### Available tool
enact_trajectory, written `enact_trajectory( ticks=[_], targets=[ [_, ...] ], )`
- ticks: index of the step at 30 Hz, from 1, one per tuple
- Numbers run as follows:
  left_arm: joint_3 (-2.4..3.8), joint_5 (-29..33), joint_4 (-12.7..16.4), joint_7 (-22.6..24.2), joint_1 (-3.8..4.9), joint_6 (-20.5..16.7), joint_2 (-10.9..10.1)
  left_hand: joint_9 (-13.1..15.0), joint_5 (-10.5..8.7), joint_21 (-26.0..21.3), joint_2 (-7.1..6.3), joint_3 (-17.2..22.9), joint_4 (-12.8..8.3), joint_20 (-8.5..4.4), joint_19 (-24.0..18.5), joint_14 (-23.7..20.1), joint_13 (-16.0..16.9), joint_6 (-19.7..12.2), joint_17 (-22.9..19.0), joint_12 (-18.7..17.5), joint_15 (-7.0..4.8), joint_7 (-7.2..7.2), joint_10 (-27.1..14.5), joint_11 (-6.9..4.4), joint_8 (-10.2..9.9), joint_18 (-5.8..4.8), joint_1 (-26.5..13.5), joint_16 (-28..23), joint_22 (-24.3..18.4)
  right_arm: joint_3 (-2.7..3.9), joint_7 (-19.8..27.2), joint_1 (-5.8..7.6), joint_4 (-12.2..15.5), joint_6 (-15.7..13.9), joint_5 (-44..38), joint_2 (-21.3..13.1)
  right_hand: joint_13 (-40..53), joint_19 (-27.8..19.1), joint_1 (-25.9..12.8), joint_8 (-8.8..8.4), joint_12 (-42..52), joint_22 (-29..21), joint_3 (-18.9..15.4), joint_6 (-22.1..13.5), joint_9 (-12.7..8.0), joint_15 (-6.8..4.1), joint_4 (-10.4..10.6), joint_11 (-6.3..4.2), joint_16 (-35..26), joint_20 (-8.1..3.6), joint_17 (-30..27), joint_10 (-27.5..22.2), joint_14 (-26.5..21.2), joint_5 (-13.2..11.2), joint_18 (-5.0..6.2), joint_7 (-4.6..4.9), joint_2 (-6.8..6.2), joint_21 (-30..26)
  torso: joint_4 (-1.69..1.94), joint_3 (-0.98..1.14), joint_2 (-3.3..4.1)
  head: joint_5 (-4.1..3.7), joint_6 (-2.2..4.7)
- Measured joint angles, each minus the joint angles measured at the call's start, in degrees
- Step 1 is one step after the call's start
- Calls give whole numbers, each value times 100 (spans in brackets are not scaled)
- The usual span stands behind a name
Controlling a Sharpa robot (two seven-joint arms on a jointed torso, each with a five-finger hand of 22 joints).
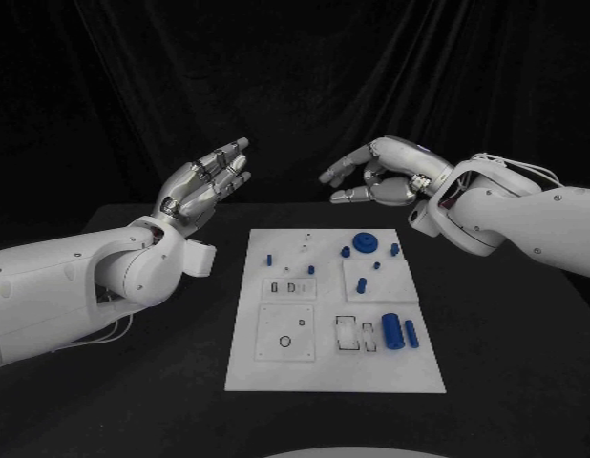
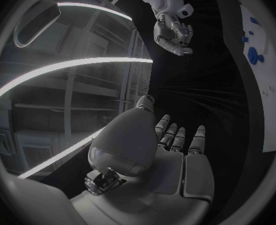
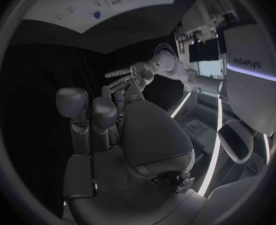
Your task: Assemble the parts on the task board
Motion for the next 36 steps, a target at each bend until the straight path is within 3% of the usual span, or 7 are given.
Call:
enact_trajectory(
  ticks=[3, 7, 12, 20, 31, 33, 36],
  targets=[
    [-1, -37, 65, 3, 64, 23, -20, 8, 32, 0, -28, 16, -16, 0, 0, 0, -6, 59, 0, 0, 0, 18, 0, 0, 23, 1, 28, 0, 4, 0, -303, 32, -42, 197, -1174, 34, -2, 91, -74, -33, -322, 879, 277, 159, 6, -29, 118, -42, 552, -50, 771, 296, 29, 78, -161, -63, -317, 695, 18, -10, 107, -1, 37],
    [-1, -81, 144, 5, 123, 56, -65, 14, 64, 0, -30, 32, -32, 23, 23, 0, -6, 131, 1, 0, 0, 48, 0, 0, 22, 0, 30, 0, 10, -7, -709, 40, -88, 549, -2510, 85, -2, 32, 32, -211, -624, 1202, 616, 66, -18, -29, 86, -61, 728, -42, 1006, 394, 29, 241, -160, -163, -542, 946, 50, -30, 249, -14, 103],
    [-3, -113, 183, 6, 155, 79, -89, 14, 91, 0, -31, 41, -23, 23, 23, 0, -6, 152, 1, 0, 0, 69, 0, 0, 23, 1, 75, 0, 10, -7, -1012, 51, -168, 892, -3244, 145, -2, -5, 22, -217, -792, 1280, 747, 68, -20, -29, 98, -54, 731, -37, 1015, 402, 29, 227, -159, -120, -638, 972, 87, -49, 378, -77, 188],
    [-2, -143, 214, 7, 175, 85, -89, 14, 91, 0, -31, 62, -2, 23, 22, 0, -16, 192, 0, -1, 0, 68, 0, 0, 45, 0, 75, 0, 9, -3, -1340, 39, -421, 1355, -3788, 241, -1, -59, -74, -217, -1013, 1328, 966, 119, 1, -29, 96, -52, 731, -32, 997, 337, 29, 164, -158, -68, -738, 995, 201, -57, 595, -224, 346],
    [-3, -161, 204, 9, 182, 103, -95, 29, 192, 0, -37, 95, -32, -42, 1, 0, -23, 294, -3, -1, -1, 90, -40, 2, 45, -1, 127, 0, 9, -5, -1467, -149, -815, 1507, -3982, 398, 9, -189, 171, -246, -1270, 1296, 1449, 119, 6, -29, -100, -52, 676, -18, 846, 338, 29, 739, -157, -68, -843, 995, 281, -74, 740, -303, 394],
    [-3, -163, 185, 9, 184, 110, -90, 29, 193, 0, -63, 111, -48, -42, 0, 0, -23, 345, -3, -1, -1, 100, -59, 21, 45, -1, 150, 0, 9, -5, -1469, -182, -893, 1507, -3998, 429, 16, -189, 169, -246, -1295, 1283, 1467, 119, 6, -29, -83, -52, 642, -18, 814, 338, 29, 669, -157, -68, -844, 969, 288, -76, 755, -307, 394],
    [-3, -164, 173, 10, 184, 116, -90, 29, 220, 0, -63, 111, -48, -42, 0, 0, -27, 350, -3, -1, -1, 100, -60, 22, 66, -1, 150, 0, 9, -5, -1468, -224, -962, 1505, -4015, 448, 39, -239, 46, -246, -1342, 1274, 1512, 119, 7, -29, -19, -44, 642, -7, 786, 393, 28, 163, -157, -68, -962, 943, 293, -79, 767, -293, 377]
  ],
)
